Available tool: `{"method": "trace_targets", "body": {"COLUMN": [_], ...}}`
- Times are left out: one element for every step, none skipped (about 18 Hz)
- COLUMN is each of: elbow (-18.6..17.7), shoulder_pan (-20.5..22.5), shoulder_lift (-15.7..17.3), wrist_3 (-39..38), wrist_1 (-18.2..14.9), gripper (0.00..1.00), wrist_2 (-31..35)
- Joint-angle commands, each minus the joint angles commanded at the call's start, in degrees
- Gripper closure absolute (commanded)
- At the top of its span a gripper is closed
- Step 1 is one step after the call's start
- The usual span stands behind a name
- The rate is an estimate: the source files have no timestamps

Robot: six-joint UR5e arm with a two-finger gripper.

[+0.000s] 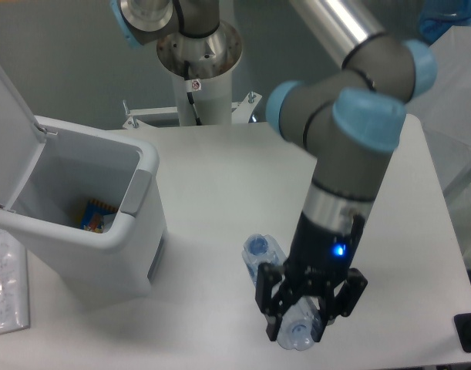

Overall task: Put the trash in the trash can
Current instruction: 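Carry the water bottle over the bin and lower it in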

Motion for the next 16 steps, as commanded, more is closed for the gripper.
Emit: {"method": "trace_targets", "body": {"elbow": [0.0, 0.0, 0.1, 0.1, 0.1, 0.1, 0.1, 0.1, 0.1, 0.1, -0.1, -0.4, -0.8, -1.0, -1.5, -2.4], "shoulder_pan": [-0.2, -0.4, -0.6, -1.1, -2.0, -2.8, -3.2, -3.7, -4.4, -5.2, -6.1, -7.0, -7.9, -8.8, -9.7, -10.6], "shoulder_lift": [0.5, 0.9, 1.5, 2.2, 2.8, 3.4, 4.1, 4.7, 5.1, 5.6, 5.9, 6.5, 7.1, 7.6, 8.2, 8.7], "wrist_3": [0.0, 0.0, 0.0, 0.0, 0.0, 0.1, 0.0, 0.0, 0.0, -0.1, -0.1, -0.1, -0.3, -0.5, -0.8, -0.7], "wrist_1": [0.5, 1.3, 2.0, 2.4, 2.5, 2.5, 3.0, 3.8, 4.1, 4.3, 4.3, 4.4, 4.4, 4.4, 4.4, 4.4], "gripper": [0.55, 0.55, 0.55, 0.55, 0.55, 0.55, 0.55, 0.55, 0.55, 0.55, 0.55, 0.55, 0.55, 0.55, 0.55, 0.55], "wrist_2": [-1.5, -2.6, -3.4, -4.2, -5.1, -5.6, -5.9, -6.1, -6.3, -6.3, -6.3, -6.3, -6.3, -6.3, -6.3, -6.3]}}
